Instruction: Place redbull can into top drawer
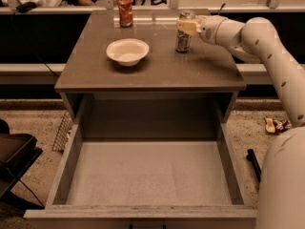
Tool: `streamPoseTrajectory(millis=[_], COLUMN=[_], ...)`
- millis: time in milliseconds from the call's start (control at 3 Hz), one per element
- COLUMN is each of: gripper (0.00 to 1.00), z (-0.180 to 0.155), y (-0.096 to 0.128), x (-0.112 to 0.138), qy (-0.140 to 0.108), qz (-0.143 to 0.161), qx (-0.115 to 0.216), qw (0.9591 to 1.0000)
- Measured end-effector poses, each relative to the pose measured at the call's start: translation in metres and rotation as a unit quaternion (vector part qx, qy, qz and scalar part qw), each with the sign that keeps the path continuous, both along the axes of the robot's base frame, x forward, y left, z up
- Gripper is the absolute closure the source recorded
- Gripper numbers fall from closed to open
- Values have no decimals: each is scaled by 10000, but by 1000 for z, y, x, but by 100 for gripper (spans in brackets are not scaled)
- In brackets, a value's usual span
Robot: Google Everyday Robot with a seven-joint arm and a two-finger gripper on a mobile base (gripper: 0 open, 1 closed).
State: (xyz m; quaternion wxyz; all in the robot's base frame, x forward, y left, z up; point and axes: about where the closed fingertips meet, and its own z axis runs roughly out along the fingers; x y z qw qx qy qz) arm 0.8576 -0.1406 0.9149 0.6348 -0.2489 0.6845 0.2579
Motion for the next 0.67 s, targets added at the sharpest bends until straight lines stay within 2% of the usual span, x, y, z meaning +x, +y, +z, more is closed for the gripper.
streamPoseTrajectory(millis=[333,667], gripper=[100,100], z=[7,45], y=[4,3], x=[-1,-38], qy=[-55,-287], qz=[29,126], qx=[-138,-324], qw=[9999,9990])
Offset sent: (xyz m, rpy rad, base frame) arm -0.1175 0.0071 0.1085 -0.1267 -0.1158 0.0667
